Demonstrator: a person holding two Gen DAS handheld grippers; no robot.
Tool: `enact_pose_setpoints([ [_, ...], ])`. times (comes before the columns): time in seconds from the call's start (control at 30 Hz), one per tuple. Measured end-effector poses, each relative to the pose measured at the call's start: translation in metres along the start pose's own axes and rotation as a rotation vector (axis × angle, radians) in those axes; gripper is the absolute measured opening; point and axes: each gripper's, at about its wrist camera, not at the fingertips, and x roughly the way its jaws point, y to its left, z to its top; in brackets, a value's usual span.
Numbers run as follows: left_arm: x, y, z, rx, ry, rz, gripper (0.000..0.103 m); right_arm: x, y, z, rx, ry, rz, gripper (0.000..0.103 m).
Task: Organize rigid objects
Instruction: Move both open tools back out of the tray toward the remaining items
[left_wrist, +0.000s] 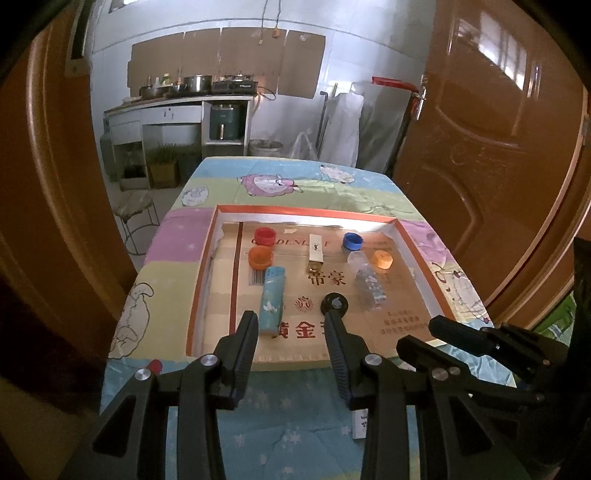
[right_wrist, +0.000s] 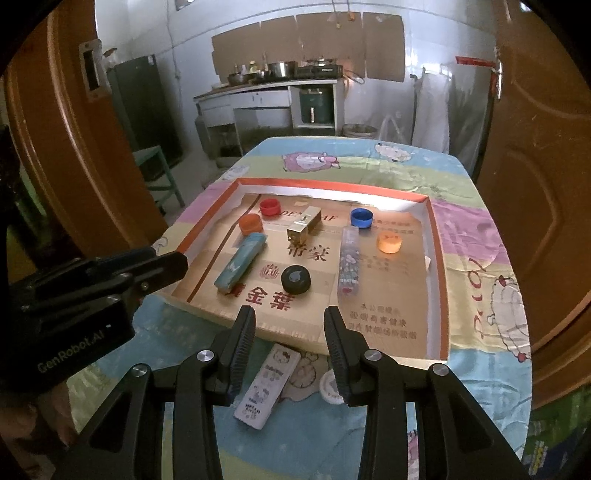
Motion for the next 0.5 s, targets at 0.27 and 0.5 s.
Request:
enact_pose_setpoints([
  [0.27, -0.018, -0.005, -0.009, 0.007, -0.016, -0.007, 0.037, -0.019, 0.001, -0.009, 0.005, -0.019, -0.014, 0.04],
  [0.5, -0.028, -0.008, -0.018, 0.016, -0.02, -0.014, 0.037, -0.034, -0.002, -0.02, 0.013, -0.029, -0.03, 0.04],
])
